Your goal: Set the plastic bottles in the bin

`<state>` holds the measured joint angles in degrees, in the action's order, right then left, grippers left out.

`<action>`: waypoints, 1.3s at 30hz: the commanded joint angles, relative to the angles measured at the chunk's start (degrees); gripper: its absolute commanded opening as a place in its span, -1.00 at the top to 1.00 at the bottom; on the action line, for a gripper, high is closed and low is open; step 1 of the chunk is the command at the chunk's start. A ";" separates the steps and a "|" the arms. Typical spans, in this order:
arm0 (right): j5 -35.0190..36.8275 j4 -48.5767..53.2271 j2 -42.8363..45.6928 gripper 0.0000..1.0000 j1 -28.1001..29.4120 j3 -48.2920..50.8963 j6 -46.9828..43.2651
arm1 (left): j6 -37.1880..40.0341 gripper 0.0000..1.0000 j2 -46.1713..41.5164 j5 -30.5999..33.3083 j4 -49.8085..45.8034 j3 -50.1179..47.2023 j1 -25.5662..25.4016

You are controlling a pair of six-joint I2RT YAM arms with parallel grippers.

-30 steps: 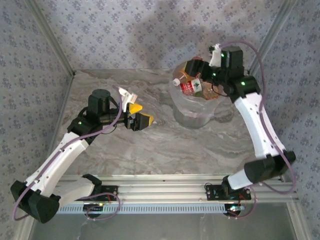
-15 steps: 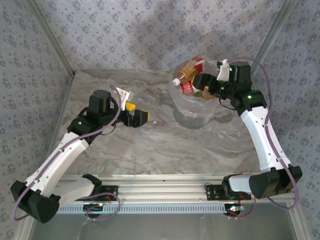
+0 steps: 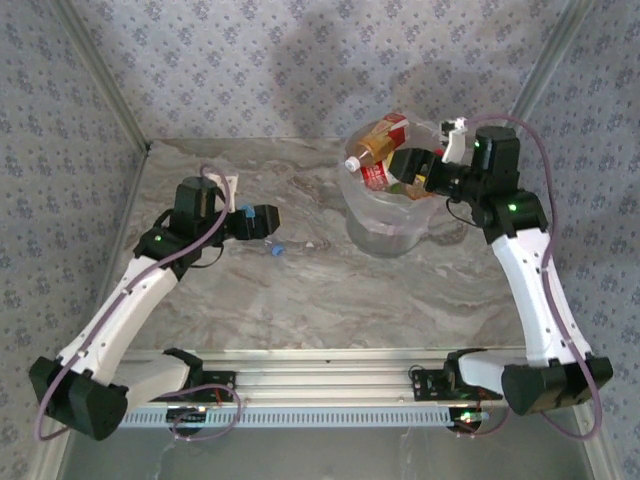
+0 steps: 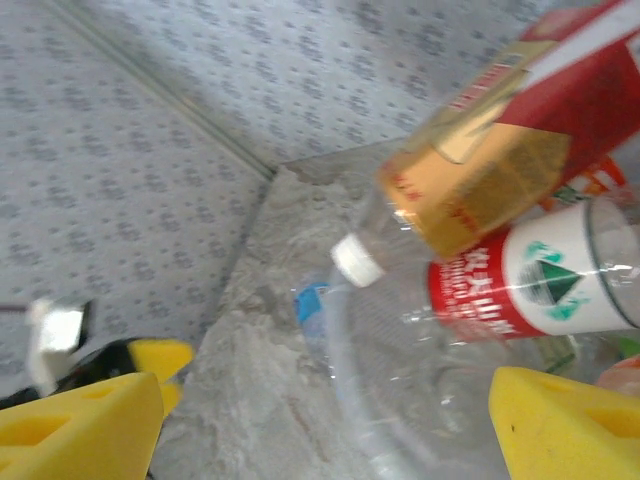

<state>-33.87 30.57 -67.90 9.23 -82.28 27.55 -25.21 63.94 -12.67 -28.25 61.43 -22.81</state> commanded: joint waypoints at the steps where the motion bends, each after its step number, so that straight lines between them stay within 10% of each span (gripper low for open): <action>1: -8.58 -1.84 4.45 -0.77 -0.02 1.26 -2.27 | -5.97 -0.99 3.05 1.26 -1.20 -1.20 2.28; 11: -19.77 0.26 13.05 -0.99 0.69 7.02 -4.18 | -12.90 -0.99 15.56 2.40 2.41 -0.68 7.71; 39: -19.61 3.60 15.80 -1.00 1.49 9.67 -4.52 | -16.10 -0.95 41.11 4.87 8.95 8.66 11.03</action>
<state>-51.94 32.91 -52.84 10.28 -72.88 23.88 -40.62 103.85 -7.88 -20.29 68.14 -12.32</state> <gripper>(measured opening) 0.998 0.985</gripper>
